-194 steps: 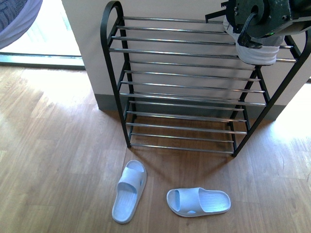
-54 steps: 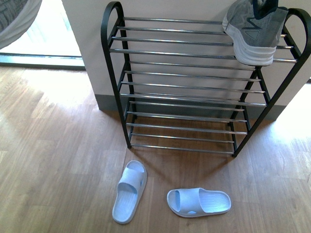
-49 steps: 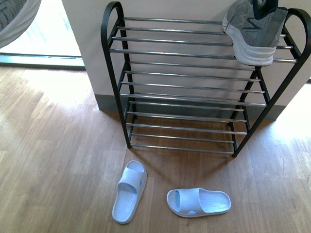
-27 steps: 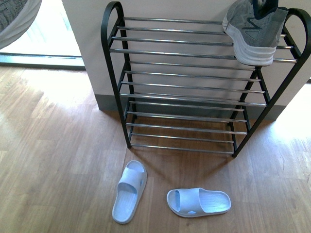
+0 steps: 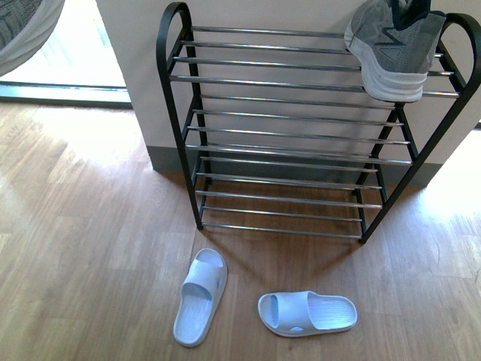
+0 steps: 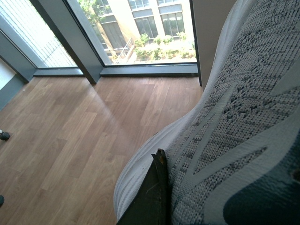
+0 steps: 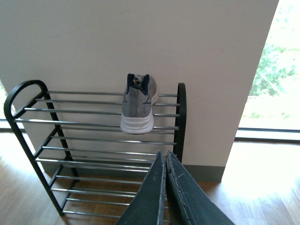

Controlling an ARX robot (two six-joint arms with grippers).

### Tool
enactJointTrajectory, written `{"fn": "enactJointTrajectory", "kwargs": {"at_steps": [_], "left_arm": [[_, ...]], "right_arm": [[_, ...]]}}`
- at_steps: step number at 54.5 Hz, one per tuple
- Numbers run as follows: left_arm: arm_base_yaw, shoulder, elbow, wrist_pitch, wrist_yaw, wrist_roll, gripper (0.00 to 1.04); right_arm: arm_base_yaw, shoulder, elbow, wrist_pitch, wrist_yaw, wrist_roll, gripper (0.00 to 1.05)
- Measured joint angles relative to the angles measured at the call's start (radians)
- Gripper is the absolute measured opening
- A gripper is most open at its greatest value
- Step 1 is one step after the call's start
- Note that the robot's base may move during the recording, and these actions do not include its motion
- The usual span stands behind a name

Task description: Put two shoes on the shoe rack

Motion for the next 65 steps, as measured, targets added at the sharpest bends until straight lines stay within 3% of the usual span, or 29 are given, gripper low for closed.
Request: {"fn": "enactJointTrajectory", "kwargs": {"at_steps": [34,57,65], "left_arm": [[0.0,0.0,0.0,0.0,0.001,0.0,0.02],[0.002,-0.001,0.0,0.0,-0.011,0.0,0.02],[0.002,-0.001,0.0,0.0,-0.001,0.0,0.02]], "right_arm": [[0.0,-0.011,0.0,-0.005,0.0,-0.001,0.03],[0.0,-0.011,0.0,-0.006,-0.003,0.0,0.93],[0.0,-0.012,0.0,-0.006,-0.003,0.0,0.95]]}}
